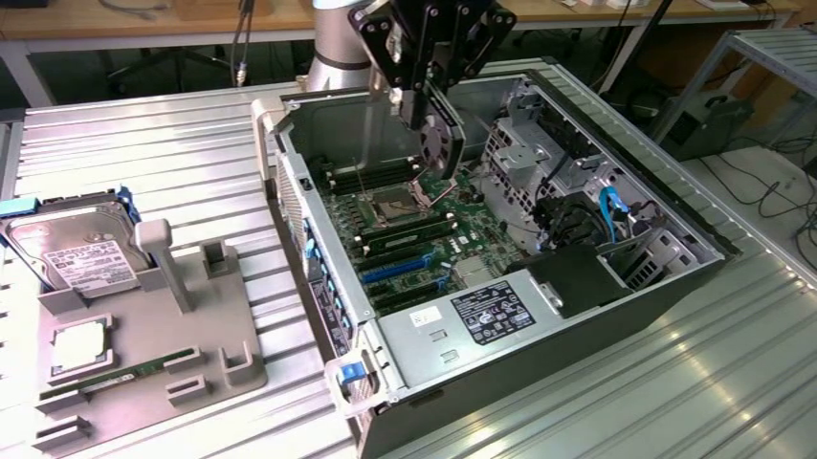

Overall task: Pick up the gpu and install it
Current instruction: 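Pick up the gpu and move the gpu toward the slot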

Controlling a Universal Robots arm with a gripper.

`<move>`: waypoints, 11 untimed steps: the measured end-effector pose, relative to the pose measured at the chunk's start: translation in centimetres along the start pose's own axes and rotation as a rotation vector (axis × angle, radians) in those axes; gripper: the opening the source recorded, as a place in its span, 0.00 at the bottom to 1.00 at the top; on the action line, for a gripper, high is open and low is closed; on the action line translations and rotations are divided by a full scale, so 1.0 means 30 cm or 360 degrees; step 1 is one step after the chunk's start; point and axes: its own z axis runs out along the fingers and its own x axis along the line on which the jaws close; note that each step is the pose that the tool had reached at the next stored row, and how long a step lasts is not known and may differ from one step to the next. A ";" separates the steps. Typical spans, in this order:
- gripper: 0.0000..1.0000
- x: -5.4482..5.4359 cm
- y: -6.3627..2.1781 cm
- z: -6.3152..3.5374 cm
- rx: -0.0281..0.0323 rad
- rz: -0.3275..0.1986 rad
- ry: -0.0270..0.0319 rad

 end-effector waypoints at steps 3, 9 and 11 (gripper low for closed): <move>0.27 -0.009 0.000 0.000 0.00001 0.0000 0.00001; 0.27 -0.029 0.000 0.002 0.00000 0.0000 0.00000; 0.27 -0.036 0.001 0.003 0.00000 0.0000 0.00000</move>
